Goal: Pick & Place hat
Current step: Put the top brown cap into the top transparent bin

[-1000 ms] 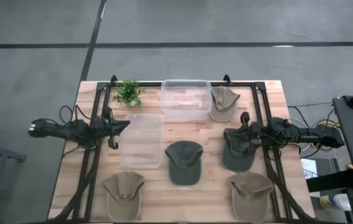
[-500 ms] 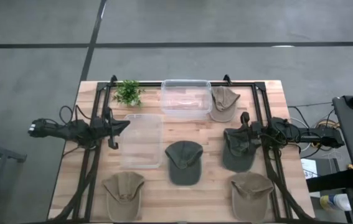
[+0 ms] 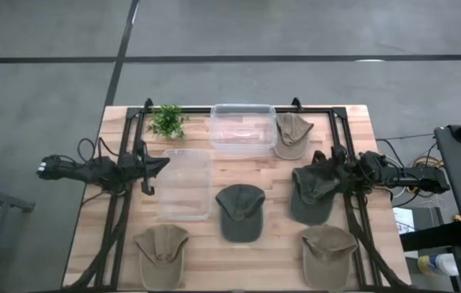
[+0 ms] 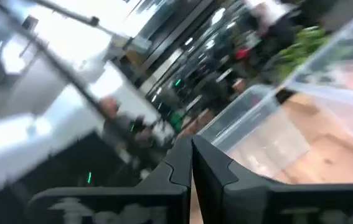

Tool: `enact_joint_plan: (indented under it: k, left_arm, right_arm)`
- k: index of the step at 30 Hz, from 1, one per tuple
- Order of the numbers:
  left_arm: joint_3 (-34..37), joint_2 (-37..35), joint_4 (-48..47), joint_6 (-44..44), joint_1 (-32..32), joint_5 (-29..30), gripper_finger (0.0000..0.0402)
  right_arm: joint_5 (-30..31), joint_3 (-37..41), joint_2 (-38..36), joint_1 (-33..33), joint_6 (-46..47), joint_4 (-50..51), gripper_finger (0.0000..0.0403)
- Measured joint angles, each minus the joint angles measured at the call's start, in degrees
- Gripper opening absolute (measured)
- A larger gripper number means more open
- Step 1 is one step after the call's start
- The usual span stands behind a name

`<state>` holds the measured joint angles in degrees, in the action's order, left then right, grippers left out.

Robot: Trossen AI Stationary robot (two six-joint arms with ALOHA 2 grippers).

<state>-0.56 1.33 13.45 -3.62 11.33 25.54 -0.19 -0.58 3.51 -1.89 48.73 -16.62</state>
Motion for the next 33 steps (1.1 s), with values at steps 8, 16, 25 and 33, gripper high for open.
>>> enact_joint_plan:
  k: [8,16,25,33]
  left_arm:
    - [0.0,0.02,0.02,-0.02,0.0,0.0,0.0007]
    - [-0.01,0.0,0.0,-0.01,0.0,0.02,0.0007]
    - [-0.01,0.02,0.0,0.01,0.0,0.0,0.0007]
    - [-0.02,-0.01,0.0,-0.01,0.01,0.01,0.0007]
  right_arm:
    - [17.45,0.0,0.33,-0.02,13.95,0.9,0.0009]
    - [25.9,-1.03,4.54,-0.03,25.23,1.46,0.0036]
    - [26.01,-17.91,18.17,0.0,22.89,25.2,0.0143]
    - [35.28,-34.89,30.66,-0.26,31.88,56.51,0.0216]
